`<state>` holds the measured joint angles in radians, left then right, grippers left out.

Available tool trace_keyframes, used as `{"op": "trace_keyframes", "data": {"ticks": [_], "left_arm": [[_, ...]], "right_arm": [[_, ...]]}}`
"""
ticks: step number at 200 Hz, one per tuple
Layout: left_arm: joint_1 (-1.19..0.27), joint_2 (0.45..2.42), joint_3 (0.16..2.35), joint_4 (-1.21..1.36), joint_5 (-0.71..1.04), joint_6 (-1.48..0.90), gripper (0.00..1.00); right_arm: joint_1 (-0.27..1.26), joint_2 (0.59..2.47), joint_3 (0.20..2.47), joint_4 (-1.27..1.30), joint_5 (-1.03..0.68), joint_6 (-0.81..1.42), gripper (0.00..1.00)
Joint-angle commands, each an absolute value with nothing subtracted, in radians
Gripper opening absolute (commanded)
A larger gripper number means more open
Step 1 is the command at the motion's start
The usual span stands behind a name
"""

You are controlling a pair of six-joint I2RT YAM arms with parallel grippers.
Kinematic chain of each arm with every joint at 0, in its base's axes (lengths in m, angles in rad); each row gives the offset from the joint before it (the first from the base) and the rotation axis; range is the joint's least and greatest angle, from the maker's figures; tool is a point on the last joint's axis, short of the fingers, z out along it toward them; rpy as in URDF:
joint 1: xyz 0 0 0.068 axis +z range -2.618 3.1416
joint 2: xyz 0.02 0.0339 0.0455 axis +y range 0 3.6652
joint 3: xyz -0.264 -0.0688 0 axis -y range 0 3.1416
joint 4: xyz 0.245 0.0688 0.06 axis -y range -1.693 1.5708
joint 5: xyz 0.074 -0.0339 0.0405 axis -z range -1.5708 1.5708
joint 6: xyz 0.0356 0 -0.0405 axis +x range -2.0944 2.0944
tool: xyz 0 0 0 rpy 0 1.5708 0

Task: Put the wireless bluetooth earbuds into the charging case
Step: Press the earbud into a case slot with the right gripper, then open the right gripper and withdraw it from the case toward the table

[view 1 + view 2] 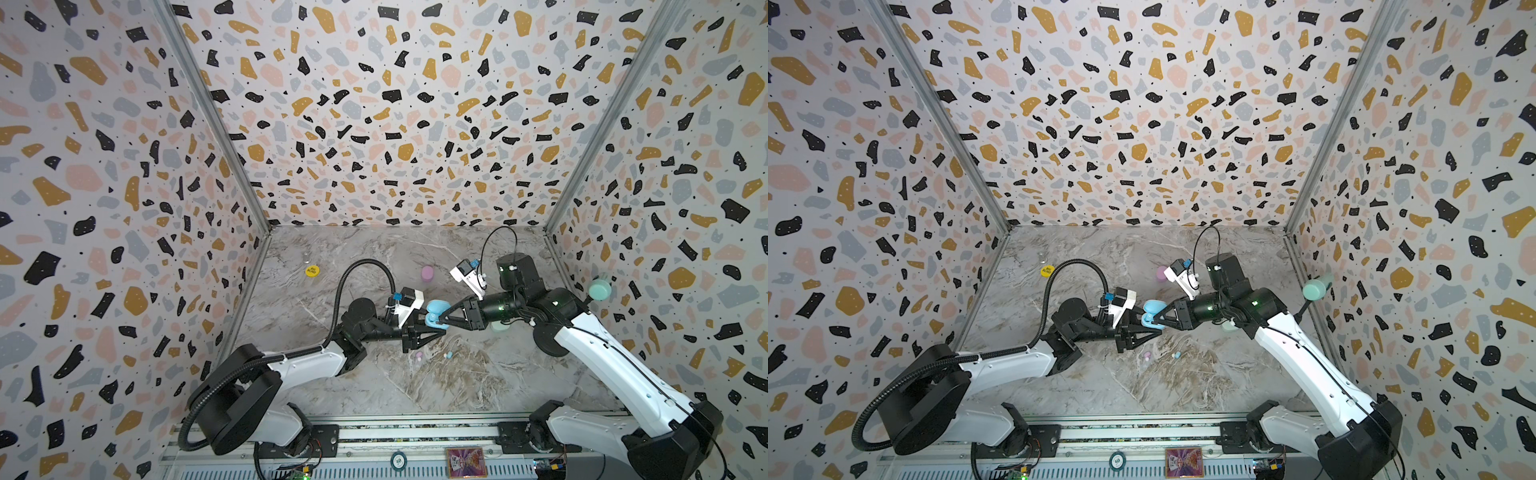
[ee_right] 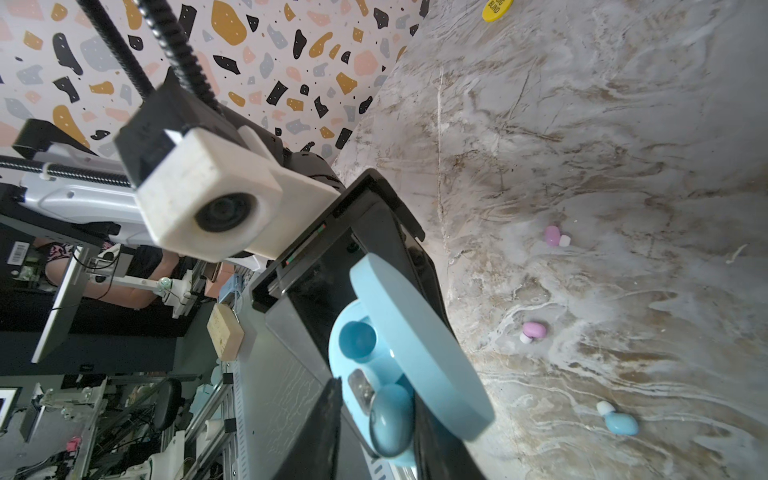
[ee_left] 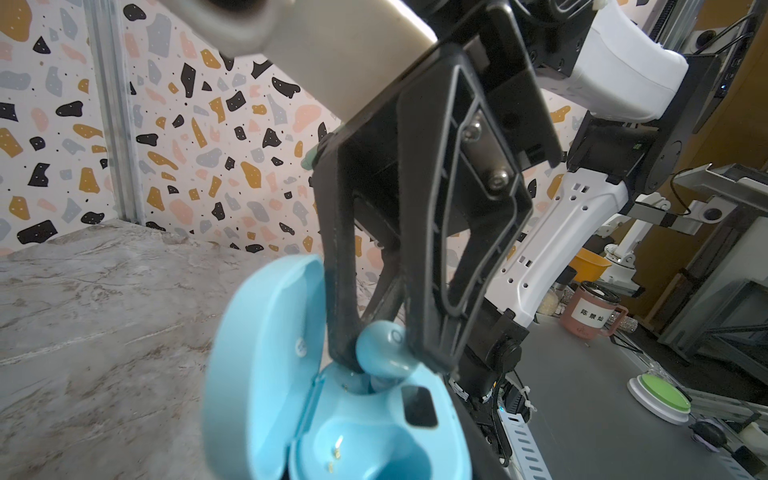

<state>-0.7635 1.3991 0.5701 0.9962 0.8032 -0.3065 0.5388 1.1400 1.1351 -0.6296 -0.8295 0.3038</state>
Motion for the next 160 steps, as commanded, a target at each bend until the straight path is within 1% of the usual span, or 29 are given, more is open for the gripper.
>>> {"op": "trace_keyframes", "data": {"ticks": [1,77,106,134,160], "left_arm": [[-0.769,1.379,0.592,1.068,0.819,-0.293,0.25],[-0.769,1.379,0.591,1.058,0.809,-0.291,0.25],[-0.767,1.364,0.573,1.016,0.760,-0.265,0.25],[-0.749,1.353,0.535,1.033,0.713,-0.271,0.24],[-0.722,1.337,0.494,1.087,0.675,-0.306,0.24]], "right_arm": [[0.541,1.144,1.181,-0.667,-0.800,0.290,0.38],[0.547,1.146,1.238,-0.711,-0.759,0.280,0.54],[0.552,1.130,1.253,-0.741,-0.763,0.277,0.59],[0.564,1.092,1.234,-0.766,-0.750,0.281,0.63],[0.564,1.038,1.171,-0.763,-0.723,0.298,0.66]]}}
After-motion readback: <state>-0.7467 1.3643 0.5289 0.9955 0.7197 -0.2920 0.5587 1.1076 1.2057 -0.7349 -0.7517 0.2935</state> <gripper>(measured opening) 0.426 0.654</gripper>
